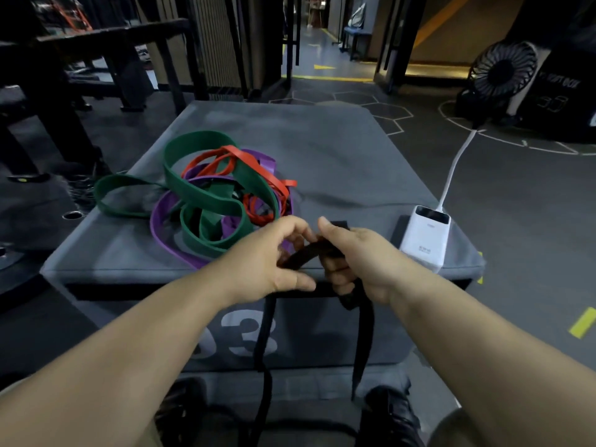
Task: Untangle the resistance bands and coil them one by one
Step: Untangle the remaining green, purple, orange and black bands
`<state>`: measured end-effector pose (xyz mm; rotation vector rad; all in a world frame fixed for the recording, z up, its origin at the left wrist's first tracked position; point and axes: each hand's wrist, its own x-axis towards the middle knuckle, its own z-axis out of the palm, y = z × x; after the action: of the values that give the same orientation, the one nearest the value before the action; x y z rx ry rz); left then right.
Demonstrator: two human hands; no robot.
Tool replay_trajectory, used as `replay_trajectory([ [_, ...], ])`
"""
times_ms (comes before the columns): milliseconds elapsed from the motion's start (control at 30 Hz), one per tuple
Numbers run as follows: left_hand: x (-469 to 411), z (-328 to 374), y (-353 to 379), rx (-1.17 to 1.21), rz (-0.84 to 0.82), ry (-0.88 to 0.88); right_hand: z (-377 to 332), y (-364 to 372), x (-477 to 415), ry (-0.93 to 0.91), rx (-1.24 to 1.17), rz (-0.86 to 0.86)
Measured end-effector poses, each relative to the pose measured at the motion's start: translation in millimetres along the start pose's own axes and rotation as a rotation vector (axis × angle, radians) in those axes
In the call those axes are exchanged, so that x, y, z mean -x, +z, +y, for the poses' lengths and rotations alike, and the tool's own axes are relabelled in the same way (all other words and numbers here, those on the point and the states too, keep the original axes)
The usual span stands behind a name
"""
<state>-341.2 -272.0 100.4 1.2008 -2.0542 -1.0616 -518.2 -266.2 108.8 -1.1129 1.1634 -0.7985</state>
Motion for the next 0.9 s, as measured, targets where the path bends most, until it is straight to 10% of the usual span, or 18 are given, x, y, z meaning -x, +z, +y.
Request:
replay_trajectory([
  [300,3,-1,-13,0.147,-0.004,0.003,-10,-26,1,0.014,0.009,-0.02],
  [633,11,16,-14,0.39,-0.174,0.083,13,-20,3,0.124,-0.098,-0.559],
  [900,-1,9,-4,0.153,-0.042,0.151,15,-13,4,0.118,-0.258,-0.906],
])
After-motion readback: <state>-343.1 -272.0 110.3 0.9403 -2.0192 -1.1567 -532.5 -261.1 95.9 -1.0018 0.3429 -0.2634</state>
